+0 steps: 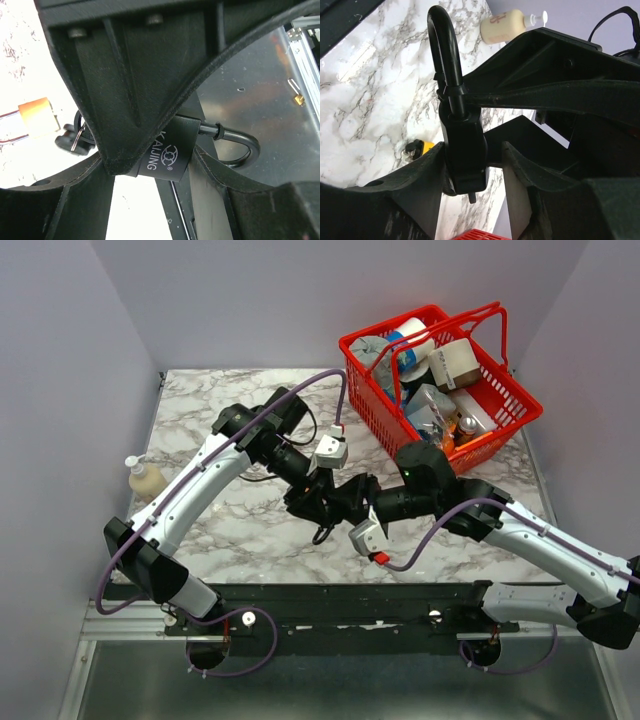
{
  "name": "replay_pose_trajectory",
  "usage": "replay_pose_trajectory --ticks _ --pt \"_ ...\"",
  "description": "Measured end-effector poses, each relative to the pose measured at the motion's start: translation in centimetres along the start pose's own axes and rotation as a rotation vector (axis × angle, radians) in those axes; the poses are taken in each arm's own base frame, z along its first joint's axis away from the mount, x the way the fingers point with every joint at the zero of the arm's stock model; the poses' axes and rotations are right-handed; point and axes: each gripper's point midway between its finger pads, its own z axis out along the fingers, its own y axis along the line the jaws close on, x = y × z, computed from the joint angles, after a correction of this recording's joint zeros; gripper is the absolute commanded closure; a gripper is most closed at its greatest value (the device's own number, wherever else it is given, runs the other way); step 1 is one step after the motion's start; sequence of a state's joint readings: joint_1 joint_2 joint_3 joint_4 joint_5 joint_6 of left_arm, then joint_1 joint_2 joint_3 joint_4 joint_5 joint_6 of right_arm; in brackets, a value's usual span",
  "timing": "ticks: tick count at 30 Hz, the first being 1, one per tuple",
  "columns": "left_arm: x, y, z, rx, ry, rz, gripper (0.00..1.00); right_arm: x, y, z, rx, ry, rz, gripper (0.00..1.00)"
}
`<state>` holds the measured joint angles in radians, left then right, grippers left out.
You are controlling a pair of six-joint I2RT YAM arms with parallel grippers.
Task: Lock with the key
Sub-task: Pick up the lock from the center of the board.
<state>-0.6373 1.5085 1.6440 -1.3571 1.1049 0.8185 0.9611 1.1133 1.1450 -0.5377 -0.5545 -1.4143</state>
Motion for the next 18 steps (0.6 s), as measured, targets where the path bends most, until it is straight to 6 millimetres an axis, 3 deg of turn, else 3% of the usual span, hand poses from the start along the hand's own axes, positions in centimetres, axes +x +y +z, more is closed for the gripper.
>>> replay_pose_trajectory --ticks 5,8,11,12,13,16,18 --pt "-0.1 -0.2 0.3 0.015 -0.001 -0.002 0.97 0.0 0.4 0.1 -0.015 0.001 0.003 0.52" --pt "-0.1 -0.3 0.5 0.022 0.003 0.0 0.97 0.1 0.9 0.1 -0.033 0.002 0.011 0.6" --pt "0.0 -0.5 0.7 0.027 0.01 -0.007 0.94 0.0 1.1 0.2 -0.041 0.001 0.01 0.76" --pt "0.0 -0.5 0.7 0.027 0.011 -0.009 0.82 0.0 1.1 0.2 -0.042 0.001 0.007 0.94" --pt "0.0 -0.4 0.7 0.027 0.012 -0.009 0.73 0.1 1.1 0.2 -0.043 0.002 0.007 0.99" --pt "0.1 -0.4 0.7 0.026 0.014 -0.012 0.5 0.1 1.2 0.2 -0.044 0.006 0.014 0.99" --pt "0.1 -0.3 0.7 0.024 0.015 -0.016 0.47 0.2 1.2 0.2 -0.042 0.012 0.036 0.99"
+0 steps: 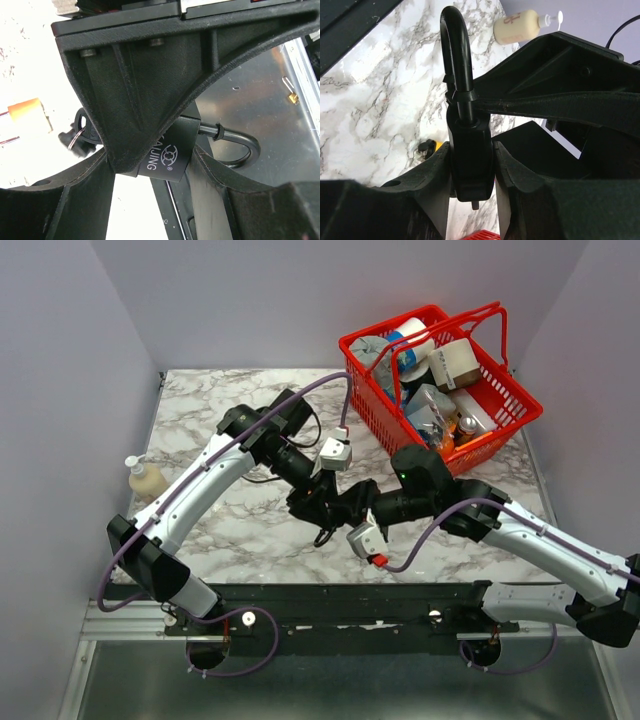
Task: Lock with the key
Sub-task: Pick up the lock from the center of the board.
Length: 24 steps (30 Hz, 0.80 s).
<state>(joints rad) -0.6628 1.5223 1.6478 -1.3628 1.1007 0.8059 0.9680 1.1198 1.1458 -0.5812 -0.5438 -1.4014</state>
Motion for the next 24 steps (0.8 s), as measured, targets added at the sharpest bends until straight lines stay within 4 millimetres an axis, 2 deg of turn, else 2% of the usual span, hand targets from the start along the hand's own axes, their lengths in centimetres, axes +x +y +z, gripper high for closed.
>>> replay_pose_trajectory --ticks 1,2,3,4,5,9,11,14,18,20,24 --pt "0.0 0.1 -0.1 -0.002 -0.001 -0.004 0.46 0.0 -0.1 0.0 0.001 0.002 0.013 0.99" --pt "0.0 0.3 -0.3 -0.012 -0.006 -0.01 0.39 0.0 -0.1 0.0 0.001 0.004 0.025 0.99" --pt "0.0 0.5 -0.6 -0.019 -0.016 -0.018 0.22 0.1 -0.3 0.0 0.004 0.01 0.042 0.99" --pt "-0.1 0.7 -1.0 -0.025 -0.028 -0.027 0.09 0.2 -0.6 0.1 0.011 0.018 0.054 0.99" --pt "-0.3 1.1 -1.6 -0.039 -0.053 -0.038 0.01 0.5 -1.1 0.1 0.024 0.031 0.069 0.99" --pt "-0.2 4.3 -6.4 -0.218 -0.087 -0.067 0.01 1.7 -0.3 0.0 0.008 0.092 0.213 0.99" --pt "-0.2 6.2 -10.0 -0.35 -0.11 -0.076 0.01 1.9 0.5 0.0 -0.009 0.107 0.27 0.99" --pt "0.5 7.4 -13.1 -0.462 -0.118 -0.121 0.01 2.4 1.3 0.0 -0.025 0.134 0.348 0.99" --pt "2.0 8.0 -15.8 -0.574 -0.11 -0.195 0.01 3.1 2.1 -0.4 -0.034 0.168 0.459 0.99" --pt "2.7 7.9 -16.8 -0.653 -0.096 -0.214 0.01 3.5 1.8 -0.8 -0.033 0.189 0.529 0.99" --pt "3.0 5.6 -17.2 -0.813 -0.133 -0.209 0.01 4.7 -0.1 -1.6 0.008 0.22 0.692 0.99"
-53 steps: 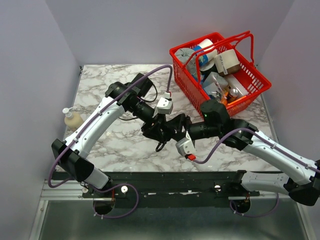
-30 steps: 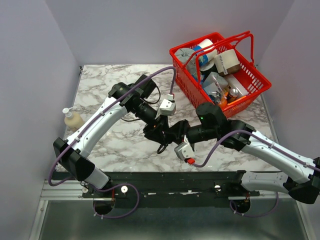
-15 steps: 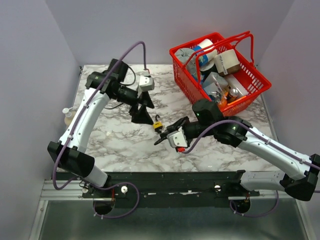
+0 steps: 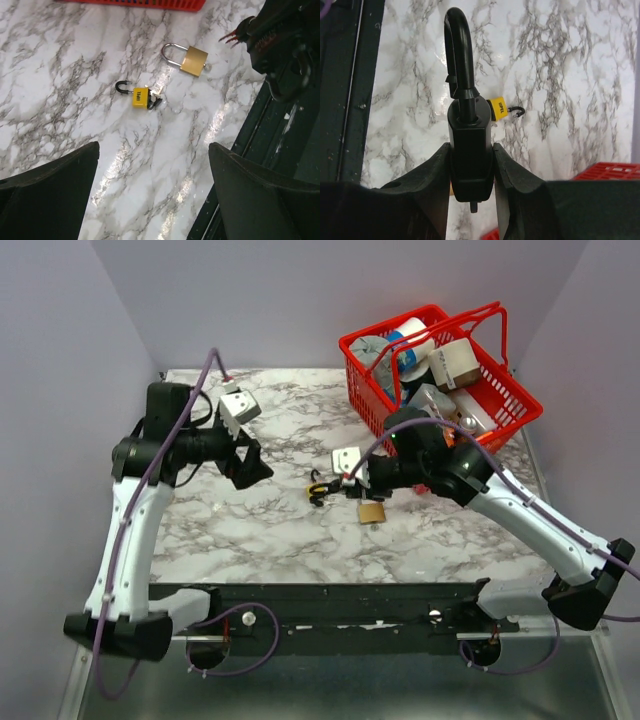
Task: Lock with the key
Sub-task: Pick up the lock from the center of the board.
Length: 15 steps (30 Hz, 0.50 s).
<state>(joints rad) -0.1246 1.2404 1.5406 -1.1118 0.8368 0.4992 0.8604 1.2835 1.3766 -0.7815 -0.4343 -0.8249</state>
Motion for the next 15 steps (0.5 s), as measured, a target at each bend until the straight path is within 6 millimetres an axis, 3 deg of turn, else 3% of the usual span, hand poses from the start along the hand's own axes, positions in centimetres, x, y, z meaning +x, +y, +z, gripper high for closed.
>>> replay_pose_trajectory --ticks 5,7,11,15 --pt "-0.2 -2.3 -1.6 -0.102 -0.154 -0.028 0.03 -0.4 -1.4 -0.9 0.014 -0.01 0.17 0.99" --pt "-1.2 -3.2 -1.5 -0.058 -0.206 -0.009 0.14 -0.6 -0.7 -1.0 -0.017 -0.017 0.212 0.99" --pt "-2.2 -4.3 0.1 0.028 -0.221 0.037 0.22 -0.9 0.7 -1.1 -0.089 -0.017 0.266 0.99" --pt "-1.6 -6.4 2.5 0.139 -0.179 0.054 0.24 -1.2 1.3 -0.9 -0.144 -0.014 0.299 0.99"
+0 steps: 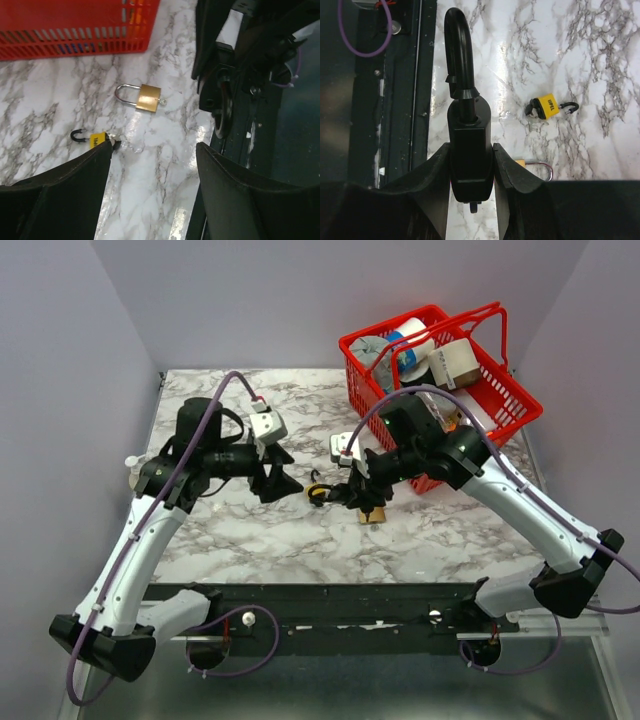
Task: Lock with the key
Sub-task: Pick up the lock from the center of the board.
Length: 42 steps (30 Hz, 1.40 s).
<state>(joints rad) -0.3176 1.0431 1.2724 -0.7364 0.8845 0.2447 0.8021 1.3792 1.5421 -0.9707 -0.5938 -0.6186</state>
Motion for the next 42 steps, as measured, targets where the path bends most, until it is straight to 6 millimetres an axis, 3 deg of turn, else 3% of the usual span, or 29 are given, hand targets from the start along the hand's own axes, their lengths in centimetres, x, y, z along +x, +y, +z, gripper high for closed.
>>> replay_pose_trajectory --ticks 4,14,18,21,25,27,33,36,39,40,42 --pt "1.3 -2.2 1.8 0.109 0.043 0.034 0.25 -0.2 0.0 0.3 -0.029 0.02 0.028 0.99" --pt "2.4 -3.9 1.9 0.168 0.046 0.064 0.26 -0.4 -0.3 0.3 -0.036 0.043 0.045 0.99" --pt "2.2 -4.3 2.2 0.181 0.036 0.052 0.44 -0.7 -0.7 0.3 -0.029 0.045 0.044 0.99" --pt "1.8 -4.2 2.5 0.174 0.006 0.041 0.51 -0.6 -0.6 0.3 -0.032 0.052 0.051 0.99" --pt "1.1 -4.7 2.7 0.178 -0.026 0.033 0.57 -0.4 -0.5 0.5 -0.034 0.064 0.057 0.99" --pt "0.7 -4.8 2.8 0.181 -0.037 0.035 0.64 -0.5 -0.4 0.5 -0.035 0.068 0.057 0.99" --pt "0.7 -5.0 3.3 0.179 -0.039 0.043 0.64 -1.3 -0.6 0.3 -0.024 0.055 0.052 0.99" --pt "1.1 -5.0 3.5 0.176 -0.031 0.034 0.74 -1.5 -0.6 0.2 -0.023 0.05 0.052 0.99" --pt "1.2 -5.0 3.7 0.177 -0.031 0.026 0.71 -1.6 -0.4 0.3 -0.026 0.05 0.055 0.99" --pt "1.2 -5.0 3.7 0.177 -0.032 0.022 0.63 -1.6 -0.4 0.3 -0.027 0.051 0.057 0.99" --pt "1.1 -5.1 3.8 0.178 -0.037 0.021 0.6 -1.6 -0.4 0.4 -0.03 0.053 0.056 0.99"
